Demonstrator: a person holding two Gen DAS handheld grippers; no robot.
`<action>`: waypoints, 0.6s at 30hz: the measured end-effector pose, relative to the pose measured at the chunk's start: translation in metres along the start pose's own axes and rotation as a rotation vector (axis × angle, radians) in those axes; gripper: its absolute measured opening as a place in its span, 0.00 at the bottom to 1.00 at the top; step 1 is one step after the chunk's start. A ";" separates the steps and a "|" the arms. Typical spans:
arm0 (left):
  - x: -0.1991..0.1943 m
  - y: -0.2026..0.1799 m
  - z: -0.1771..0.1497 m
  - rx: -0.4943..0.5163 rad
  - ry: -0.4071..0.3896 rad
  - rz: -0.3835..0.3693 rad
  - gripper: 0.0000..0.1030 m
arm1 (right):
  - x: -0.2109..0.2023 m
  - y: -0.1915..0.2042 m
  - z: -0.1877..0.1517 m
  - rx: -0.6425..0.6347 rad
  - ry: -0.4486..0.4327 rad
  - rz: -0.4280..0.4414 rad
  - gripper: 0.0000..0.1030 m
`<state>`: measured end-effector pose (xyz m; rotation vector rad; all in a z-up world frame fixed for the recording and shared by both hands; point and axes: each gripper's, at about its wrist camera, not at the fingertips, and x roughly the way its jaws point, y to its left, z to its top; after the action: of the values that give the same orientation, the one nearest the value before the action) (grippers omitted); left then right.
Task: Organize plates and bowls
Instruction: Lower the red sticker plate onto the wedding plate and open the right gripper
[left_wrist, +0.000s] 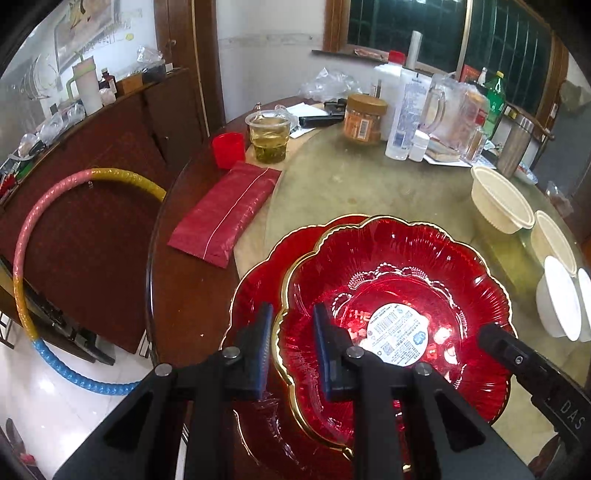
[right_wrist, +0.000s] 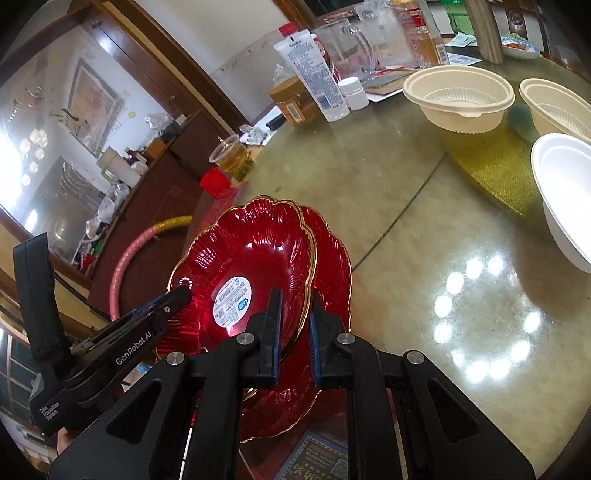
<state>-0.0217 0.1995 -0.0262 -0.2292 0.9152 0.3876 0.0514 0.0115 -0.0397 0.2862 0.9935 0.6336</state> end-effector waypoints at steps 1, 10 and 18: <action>0.001 0.000 -0.001 0.002 0.002 0.003 0.20 | 0.002 0.000 0.000 -0.005 0.004 -0.007 0.12; 0.006 0.001 -0.009 0.007 0.001 0.032 0.20 | 0.009 0.007 -0.002 -0.054 0.032 -0.060 0.12; 0.011 -0.001 -0.011 0.021 0.004 0.058 0.22 | 0.017 0.018 -0.001 -0.107 0.055 -0.124 0.13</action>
<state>-0.0236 0.1975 -0.0414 -0.1843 0.9311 0.4313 0.0506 0.0355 -0.0426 0.1122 1.0175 0.5820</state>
